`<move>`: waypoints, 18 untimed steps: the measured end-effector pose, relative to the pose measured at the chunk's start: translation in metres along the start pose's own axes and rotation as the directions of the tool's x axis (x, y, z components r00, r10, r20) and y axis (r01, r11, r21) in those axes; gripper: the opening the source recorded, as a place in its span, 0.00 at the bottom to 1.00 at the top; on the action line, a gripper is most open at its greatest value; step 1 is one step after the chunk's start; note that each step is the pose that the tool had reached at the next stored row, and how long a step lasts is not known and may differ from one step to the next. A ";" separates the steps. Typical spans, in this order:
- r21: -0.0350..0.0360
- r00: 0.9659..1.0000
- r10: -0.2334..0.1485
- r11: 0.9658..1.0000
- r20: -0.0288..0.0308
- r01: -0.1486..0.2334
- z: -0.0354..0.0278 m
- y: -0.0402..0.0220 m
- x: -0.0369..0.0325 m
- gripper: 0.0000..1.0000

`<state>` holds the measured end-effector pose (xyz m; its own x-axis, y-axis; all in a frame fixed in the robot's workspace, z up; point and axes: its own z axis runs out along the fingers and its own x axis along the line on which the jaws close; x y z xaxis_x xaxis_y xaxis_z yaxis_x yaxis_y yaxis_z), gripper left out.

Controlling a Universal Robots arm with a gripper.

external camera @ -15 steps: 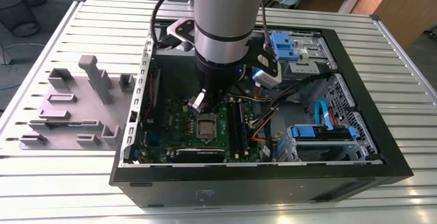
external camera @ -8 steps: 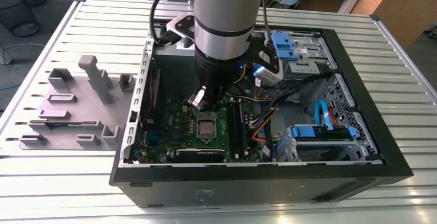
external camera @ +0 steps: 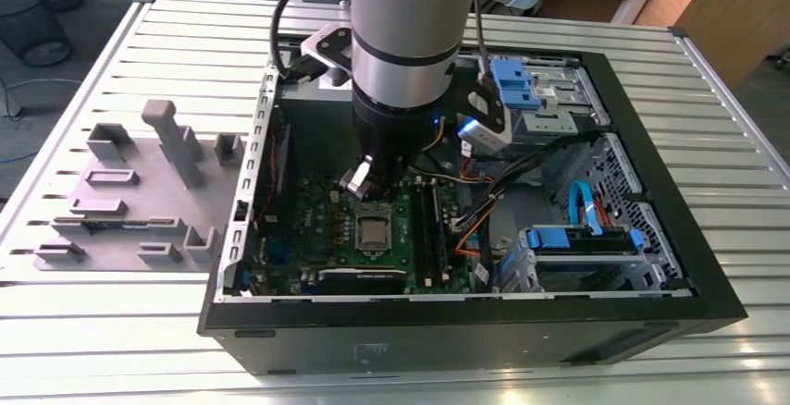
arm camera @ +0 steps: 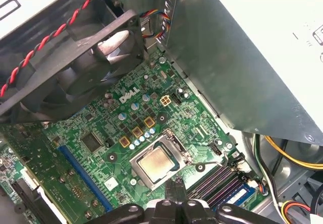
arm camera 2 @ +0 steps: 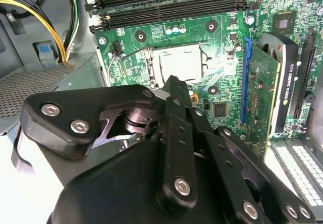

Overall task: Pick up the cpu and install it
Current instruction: 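Install the first cpu locking lever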

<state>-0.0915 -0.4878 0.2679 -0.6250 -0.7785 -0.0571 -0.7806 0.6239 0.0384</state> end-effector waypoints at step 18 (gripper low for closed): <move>0.000 1.000 0.000 1.000 0.000 0.000 0.0022 0.0064 -0.0087 0.11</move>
<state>-0.0911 -0.4768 0.2664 -0.6251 -0.7784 -0.0573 -0.7805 0.6239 0.0384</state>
